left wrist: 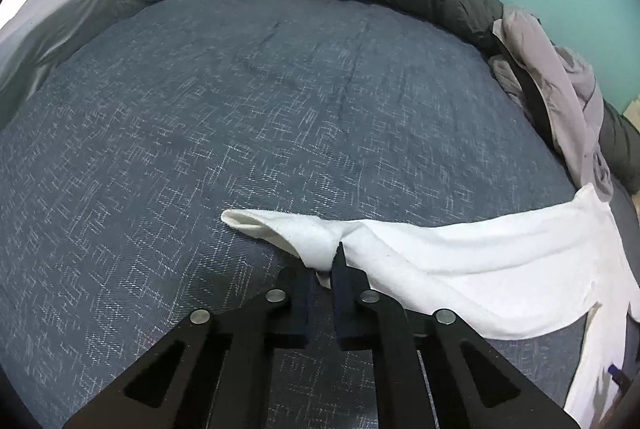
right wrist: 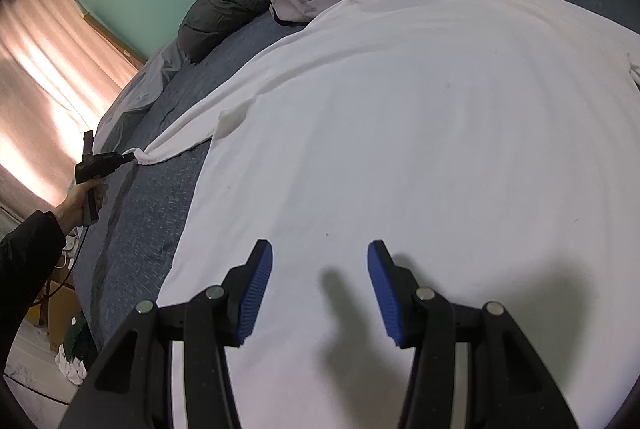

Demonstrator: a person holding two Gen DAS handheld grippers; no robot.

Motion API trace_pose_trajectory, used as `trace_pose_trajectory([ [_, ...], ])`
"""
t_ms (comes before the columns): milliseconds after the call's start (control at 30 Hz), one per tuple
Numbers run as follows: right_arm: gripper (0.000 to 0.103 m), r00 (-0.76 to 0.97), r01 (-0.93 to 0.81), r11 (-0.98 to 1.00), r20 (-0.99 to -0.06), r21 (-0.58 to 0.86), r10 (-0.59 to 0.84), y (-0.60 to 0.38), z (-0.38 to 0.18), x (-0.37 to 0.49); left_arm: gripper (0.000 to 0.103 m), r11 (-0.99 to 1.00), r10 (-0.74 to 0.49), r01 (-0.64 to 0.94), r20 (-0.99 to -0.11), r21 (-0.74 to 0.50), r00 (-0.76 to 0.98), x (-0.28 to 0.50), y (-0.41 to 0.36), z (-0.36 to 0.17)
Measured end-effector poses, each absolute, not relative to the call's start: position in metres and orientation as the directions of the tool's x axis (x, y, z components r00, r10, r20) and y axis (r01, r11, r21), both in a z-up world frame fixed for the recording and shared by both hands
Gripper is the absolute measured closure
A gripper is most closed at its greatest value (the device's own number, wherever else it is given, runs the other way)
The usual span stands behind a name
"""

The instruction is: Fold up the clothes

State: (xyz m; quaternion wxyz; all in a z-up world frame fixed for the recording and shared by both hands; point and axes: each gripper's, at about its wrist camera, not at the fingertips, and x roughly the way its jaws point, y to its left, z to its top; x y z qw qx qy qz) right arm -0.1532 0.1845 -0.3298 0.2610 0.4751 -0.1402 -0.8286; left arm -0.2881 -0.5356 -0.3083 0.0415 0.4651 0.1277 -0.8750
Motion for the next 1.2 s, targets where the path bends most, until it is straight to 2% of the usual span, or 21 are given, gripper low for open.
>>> trace_pose_trajectory([
  [200,0.053,-0.417,0.314,-0.816,-0.701,0.486,-0.578,0.184,-0.322,-0.15,0.097,-0.959,0.05,0.211,-0.846,-0.189,-0.53,-0.283,-0.538,-0.296],
  [367,0.053,-0.428,0.321,-0.803,-0.68,0.502,-0.596,0.186,-0.315,-0.146,0.097,-0.954,0.073,0.235,-0.904,-0.187,-0.422,-0.26,-0.554,-0.277],
  [500,0.053,-0.427,0.322,-0.796,-0.672,0.512,-0.605,0.187,-0.313,-0.14,0.094,-0.938,0.085,0.288,-0.932,-0.194,-0.353,-0.247,-0.563,-0.286],
  [567,0.053,-0.427,0.326,-0.795,-0.67,0.512,-0.607,0.188,-0.312,-0.136,0.088,-0.928,0.06,0.322,-0.926,-0.189,-0.372,-0.241,-0.566,-0.29],
  [700,0.053,-0.433,0.329,-0.8,-0.673,0.502,-0.6,0.194,-0.307,-0.133,0.086,-0.896,0.073,0.384,-0.926,-0.224,-0.371,-0.23,-0.573,-0.302],
  [1200,0.053,-0.425,0.319,-0.8,-0.678,0.508,-0.6,0.184,-0.312,-0.134,0.084,-0.959,-0.038,0.267,-0.888,-0.097,-0.459,-0.217,-0.556,-0.309],
])
